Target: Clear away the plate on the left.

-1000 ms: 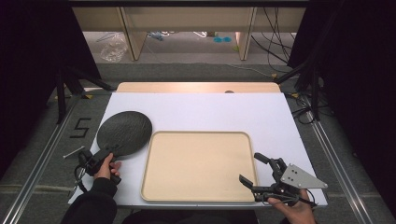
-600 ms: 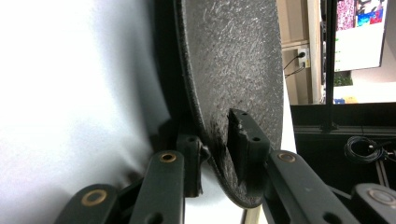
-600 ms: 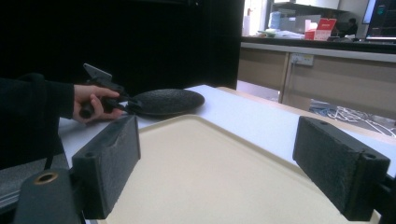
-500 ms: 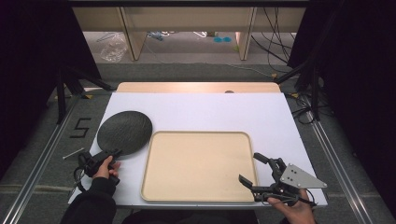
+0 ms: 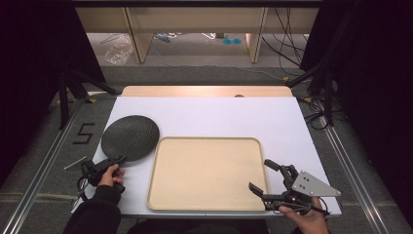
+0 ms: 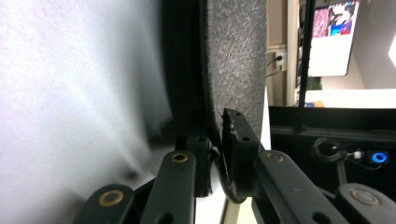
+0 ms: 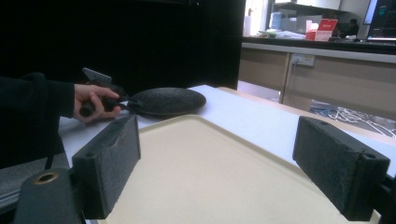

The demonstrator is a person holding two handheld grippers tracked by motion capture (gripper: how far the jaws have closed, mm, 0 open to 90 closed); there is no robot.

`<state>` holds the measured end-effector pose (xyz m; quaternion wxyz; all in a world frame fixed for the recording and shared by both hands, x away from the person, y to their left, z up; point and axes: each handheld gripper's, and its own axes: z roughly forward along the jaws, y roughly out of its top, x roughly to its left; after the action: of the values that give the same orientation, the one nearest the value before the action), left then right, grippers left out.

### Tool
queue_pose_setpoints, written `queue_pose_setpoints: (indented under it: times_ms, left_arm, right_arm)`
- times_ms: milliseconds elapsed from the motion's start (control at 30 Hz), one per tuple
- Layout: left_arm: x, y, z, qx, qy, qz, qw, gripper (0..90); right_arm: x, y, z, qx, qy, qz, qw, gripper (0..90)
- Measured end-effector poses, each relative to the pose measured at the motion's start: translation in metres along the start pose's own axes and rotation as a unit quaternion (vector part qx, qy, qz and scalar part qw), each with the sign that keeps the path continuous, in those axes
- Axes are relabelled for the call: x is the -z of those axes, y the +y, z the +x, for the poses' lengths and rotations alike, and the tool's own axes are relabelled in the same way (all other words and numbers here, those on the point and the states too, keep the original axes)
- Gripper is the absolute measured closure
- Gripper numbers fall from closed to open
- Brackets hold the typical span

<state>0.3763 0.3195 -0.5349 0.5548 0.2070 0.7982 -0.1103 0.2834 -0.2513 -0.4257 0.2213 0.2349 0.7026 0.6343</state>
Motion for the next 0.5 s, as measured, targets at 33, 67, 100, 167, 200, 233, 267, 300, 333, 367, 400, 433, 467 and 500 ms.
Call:
queue_pose_setpoints:
  times_ms: [33,67,100,167,200,233,267,300,333,367,400,433,467,500]
  left_arm:
    - [0.0002,0.0001,-0.0006,0.004,0.001,0.000,1.0000,83.9]
    - [-0.0003,0.0001,-0.0006,0.005,0.001,-0.004,1.0000,84.2]
    - [0.0000,0.0007,-0.0003,0.008,0.000,-0.003,1.0000,84.6]
    - [-0.0001,0.0007,-0.0006,0.010,-0.001,-0.005,0.9999,85.0]
    - [-0.0004,0.0008,-0.0007,0.010,-0.001,-0.004,0.9999,85.2]
    - [-0.0007,0.0007,-0.0008,0.014,-0.001,-0.003,0.9999,85.0]
    - [-0.0005,0.0006,-0.0009,0.013,-0.001,-0.004,0.9999,85.2]
    - [-0.0005,0.0006,-0.0009,0.013,-0.001,-0.004,0.9999,85.4]
    - [-0.0004,0.0005,-0.0012,0.013,-0.002,-0.006,0.9999,85.4]
    - [-0.0004,0.0005,-0.0013,0.013,-0.003,-0.006,0.9999,85.6]
    - [-0.0007,0.0003,-0.0017,0.012,-0.004,-0.009,0.9999,85.9]
    - [0.0000,0.0003,-0.0024,0.009,-0.003,-0.006,0.9999,85.9]
    - [-0.0005,0.0000,-0.0029,0.009,-0.003,-0.005,0.9999,85.9]
    - [-0.0002,-0.0009,-0.0037,0.009,-0.002,-0.009,0.9999,86.0]
  right_arm:
    - [0.0009,0.0003,0.0000,0.001,-0.004,0.007,1.0000,16.0]
    - [0.0010,0.0003,0.0000,0.001,-0.004,0.007,1.0000,16.0]
    - [0.0000,0.0000,-0.0001,0.000,0.000,-0.001,1.0000,16.0]
    - [0.0000,0.0001,0.0000,0.000,0.001,0.000,1.0000,16.0]
    - [0.0000,0.0000,0.0000,0.000,0.001,0.000,1.0000,16.0]
    - [0.0010,0.0004,0.0000,0.000,-0.003,0.006,1.0000,16.0]
    - [0.0009,0.0004,-0.0001,-0.001,-0.004,0.006,1.0000,16.0]
    - [0.0009,0.0004,-0.0001,-0.001,-0.004,0.006,1.0000,16.0]
    - [0.0010,0.0004,-0.0001,0.000,-0.003,0.007,1.0000,16.0]
    - [0.0012,0.0005,0.0000,0.000,-0.004,0.007,1.0000,16.0]
    - [0.0012,0.0005,0.0000,0.000,-0.005,0.006,1.0000,16.0]
    - [0.0012,0.0005,0.0000,0.000,-0.005,0.006,1.0000,16.0]
    - [0.0011,0.0005,0.0000,0.000,-0.004,0.006,1.0000,16.0]
    - [0.0003,0.0000,0.0004,-0.005,0.002,-0.001,1.0000,16.0]
